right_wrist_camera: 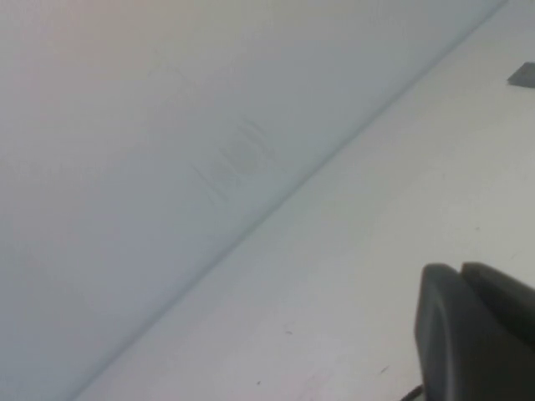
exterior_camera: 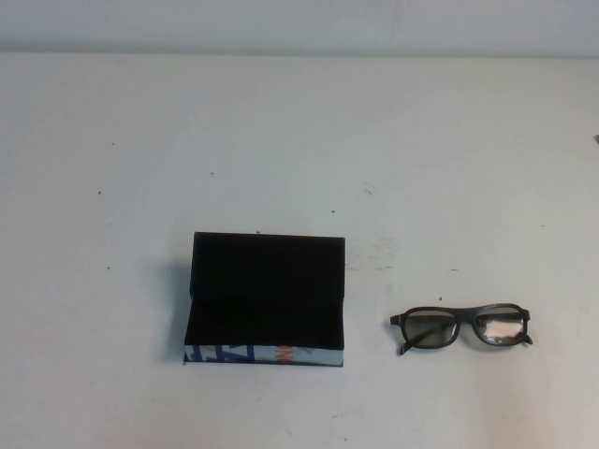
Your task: Return glasses to glasses case
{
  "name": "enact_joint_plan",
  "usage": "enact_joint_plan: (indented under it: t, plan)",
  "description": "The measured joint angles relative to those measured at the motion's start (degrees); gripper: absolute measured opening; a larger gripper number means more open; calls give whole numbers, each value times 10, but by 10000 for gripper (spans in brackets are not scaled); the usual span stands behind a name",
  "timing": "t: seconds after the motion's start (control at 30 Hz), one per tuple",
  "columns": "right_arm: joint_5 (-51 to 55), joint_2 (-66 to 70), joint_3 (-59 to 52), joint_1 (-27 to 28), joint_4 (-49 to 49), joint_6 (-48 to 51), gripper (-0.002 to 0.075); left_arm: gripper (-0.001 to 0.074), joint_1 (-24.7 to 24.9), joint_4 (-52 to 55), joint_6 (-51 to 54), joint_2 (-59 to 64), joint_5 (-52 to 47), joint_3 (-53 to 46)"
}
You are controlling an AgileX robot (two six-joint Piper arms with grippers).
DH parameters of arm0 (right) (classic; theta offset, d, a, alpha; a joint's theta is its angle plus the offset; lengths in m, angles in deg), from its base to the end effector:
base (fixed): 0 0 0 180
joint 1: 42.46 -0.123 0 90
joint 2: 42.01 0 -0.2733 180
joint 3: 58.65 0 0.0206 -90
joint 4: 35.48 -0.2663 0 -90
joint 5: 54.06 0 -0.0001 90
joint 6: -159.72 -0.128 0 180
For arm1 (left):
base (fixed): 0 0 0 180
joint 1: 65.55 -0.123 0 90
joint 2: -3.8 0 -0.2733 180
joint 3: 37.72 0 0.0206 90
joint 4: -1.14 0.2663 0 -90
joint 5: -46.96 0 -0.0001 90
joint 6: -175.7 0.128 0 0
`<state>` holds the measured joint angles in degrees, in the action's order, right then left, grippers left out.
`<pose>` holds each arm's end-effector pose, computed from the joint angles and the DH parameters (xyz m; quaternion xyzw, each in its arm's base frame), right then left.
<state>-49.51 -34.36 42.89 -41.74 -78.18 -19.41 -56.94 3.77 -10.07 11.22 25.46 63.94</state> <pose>0.1213 0.0054 0.1991 0.2369 0.6627 0.2666 0.6585 0.1143 -0.0151 0.1605 0.0322 0.8044 -0.0549 0.5906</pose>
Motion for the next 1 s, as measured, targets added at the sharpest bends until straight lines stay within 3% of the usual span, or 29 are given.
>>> enact_joint_plan:
  t: [0.13,0.27,0.53,0.7,0.83,1.0]
  plan:
    - [47,0,4,0,-39,0,-13,0,0,0,0,0,0,0]
    - [149,24,74,0,-28,6,-13,0,0,0,0,0,0,0]
    - [434,249,308,0,38,118,-13,0,0,0,0,0,0,0]
    - [523,369,374,-1,48,192,-13,0,0,0,0,0,0,0]
    - [525,429,389,-39,62,231,-13,0,0,0,0,0,0,0]
    - [517,493,416,-152,129,251,-13,1,0,0,0,0,0,0]
